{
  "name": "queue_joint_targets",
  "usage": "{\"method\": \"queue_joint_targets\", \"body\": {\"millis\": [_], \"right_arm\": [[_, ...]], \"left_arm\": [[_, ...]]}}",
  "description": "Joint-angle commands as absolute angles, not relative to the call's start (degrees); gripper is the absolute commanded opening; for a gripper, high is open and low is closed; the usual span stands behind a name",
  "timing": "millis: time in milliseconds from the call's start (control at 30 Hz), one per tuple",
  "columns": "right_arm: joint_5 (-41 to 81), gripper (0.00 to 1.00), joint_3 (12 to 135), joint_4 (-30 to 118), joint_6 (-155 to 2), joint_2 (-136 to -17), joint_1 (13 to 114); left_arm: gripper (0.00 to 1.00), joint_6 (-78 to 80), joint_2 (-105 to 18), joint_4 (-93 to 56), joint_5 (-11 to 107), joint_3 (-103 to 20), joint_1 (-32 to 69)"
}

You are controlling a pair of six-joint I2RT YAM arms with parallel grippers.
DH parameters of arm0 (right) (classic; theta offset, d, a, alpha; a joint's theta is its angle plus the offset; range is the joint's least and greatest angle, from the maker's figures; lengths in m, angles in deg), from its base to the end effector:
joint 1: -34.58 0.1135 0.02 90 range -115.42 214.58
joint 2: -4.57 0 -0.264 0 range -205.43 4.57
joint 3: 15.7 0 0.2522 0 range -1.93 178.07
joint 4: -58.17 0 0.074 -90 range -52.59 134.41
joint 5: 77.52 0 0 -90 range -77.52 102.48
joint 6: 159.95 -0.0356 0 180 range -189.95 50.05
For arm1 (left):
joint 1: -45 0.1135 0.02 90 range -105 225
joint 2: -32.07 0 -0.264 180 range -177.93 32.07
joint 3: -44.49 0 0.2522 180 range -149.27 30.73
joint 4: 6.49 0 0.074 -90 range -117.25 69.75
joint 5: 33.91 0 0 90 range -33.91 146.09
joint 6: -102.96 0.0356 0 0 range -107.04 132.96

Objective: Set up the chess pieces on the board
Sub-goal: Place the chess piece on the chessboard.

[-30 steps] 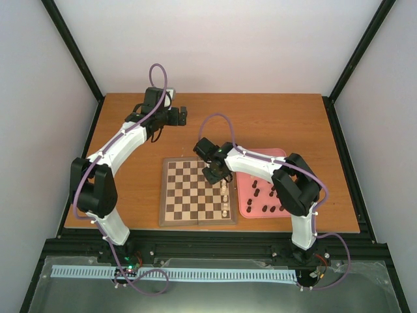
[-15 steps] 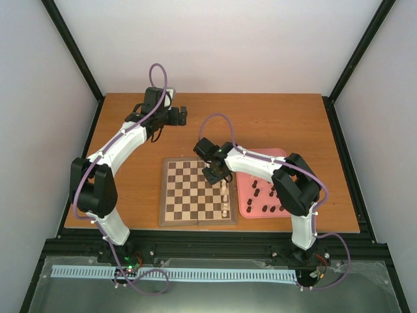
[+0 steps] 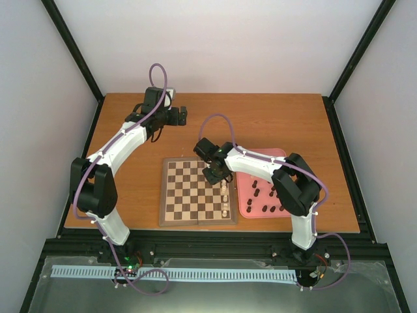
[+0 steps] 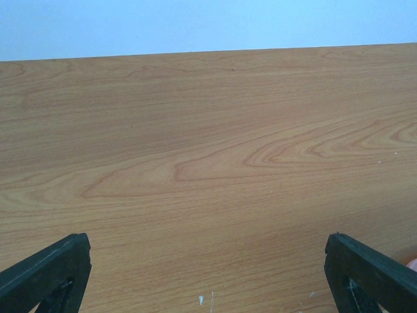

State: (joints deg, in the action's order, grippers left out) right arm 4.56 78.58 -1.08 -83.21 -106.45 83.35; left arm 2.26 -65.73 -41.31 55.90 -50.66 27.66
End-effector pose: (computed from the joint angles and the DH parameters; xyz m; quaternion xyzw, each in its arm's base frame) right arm 0.2559 0.2846 0.1813 -0.2939 0.9456 0.0039 0.1396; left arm 0.3768 -0.1178 0.2967 0.0527 0.8952 -0.1086 0.4290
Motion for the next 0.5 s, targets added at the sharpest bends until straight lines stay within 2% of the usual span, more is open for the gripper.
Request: {"method": "queue_joint_targets", "body": {"millis": [0,167,300,467], "right_arm": [[4.98,0.13,78.19,-1.68,-83.04,-106.66,83.01],[4.92,0.14,78.51,-1.82,-82.91,-106.61,83.01],[4.52,0.21,78.73,-2.15,-82.87,-106.41,83.01],[4.52,0.24,78.93,-2.19,-82.79,-105.57,83.01]], "left_arm": [[1.0,1.76,-65.75,-41.93,56.23,-53.09,28.09],[1.0,1.74,-65.68,-41.87,56.23,-53.12,28.06],[1.0,1.76,-65.87,-41.97,56.26,-53.23,28.12],[1.0,1.76,-65.97,-41.99,56.15,-53.38,28.09]]}}
